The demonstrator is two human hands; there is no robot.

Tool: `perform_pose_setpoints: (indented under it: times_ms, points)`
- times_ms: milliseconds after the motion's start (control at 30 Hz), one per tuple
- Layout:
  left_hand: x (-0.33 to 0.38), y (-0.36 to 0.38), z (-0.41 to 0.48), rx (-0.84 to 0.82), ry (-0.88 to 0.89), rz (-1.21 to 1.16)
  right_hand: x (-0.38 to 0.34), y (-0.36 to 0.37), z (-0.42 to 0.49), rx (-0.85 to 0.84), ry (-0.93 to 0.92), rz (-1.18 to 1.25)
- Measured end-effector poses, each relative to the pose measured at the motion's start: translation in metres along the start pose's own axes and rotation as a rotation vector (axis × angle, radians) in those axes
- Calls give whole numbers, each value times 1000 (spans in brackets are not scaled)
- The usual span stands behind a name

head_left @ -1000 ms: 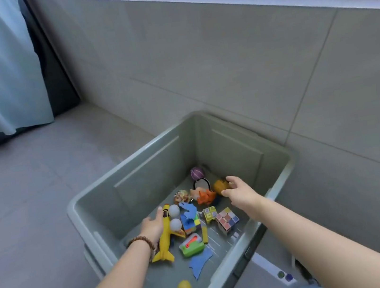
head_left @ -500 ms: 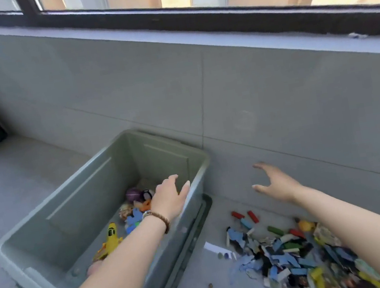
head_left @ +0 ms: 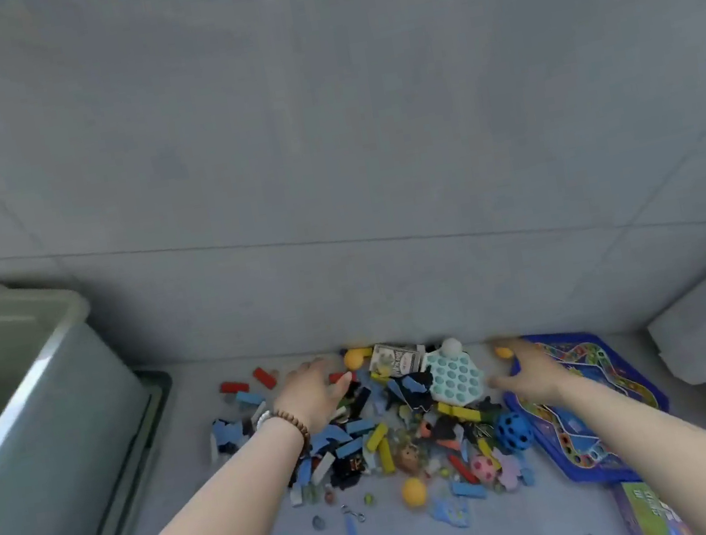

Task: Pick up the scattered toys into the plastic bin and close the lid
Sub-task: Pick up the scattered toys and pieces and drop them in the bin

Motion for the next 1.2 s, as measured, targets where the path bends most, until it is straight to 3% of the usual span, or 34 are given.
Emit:
perform_pose_setpoints:
  times_ms: [300, 500, 733, 900, 1067, 1200]
  points:
    - [68, 120, 42, -189, 58, -34, 131, 62, 34, -69, 137, 117]
    - [56, 178, 31, -359, 145, 46, 151, 85, 54, 82, 83, 77]
    - [47, 204, 30, -242, 158, 115, 160, 88, 54, 220, -17, 37]
    - [47, 215, 26, -184, 143, 33, 166, 87, 54, 248, -70, 55]
    - [61, 199, 25, -167, 105, -505, 169, 85, 54, 276, -88, 120]
    - [93, 200, 37, -277, 81, -735, 172, 84, 54, 274, -93, 154]
Point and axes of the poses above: each hand's wrist, its own z-axis towards the middle knuckle, its own y-axis out of the palm, x = y × z, the point moved 8 cm from there along z, towards the middle knuckle, and after that the axes turned 10 degrees about z, right-handed, at the moved point
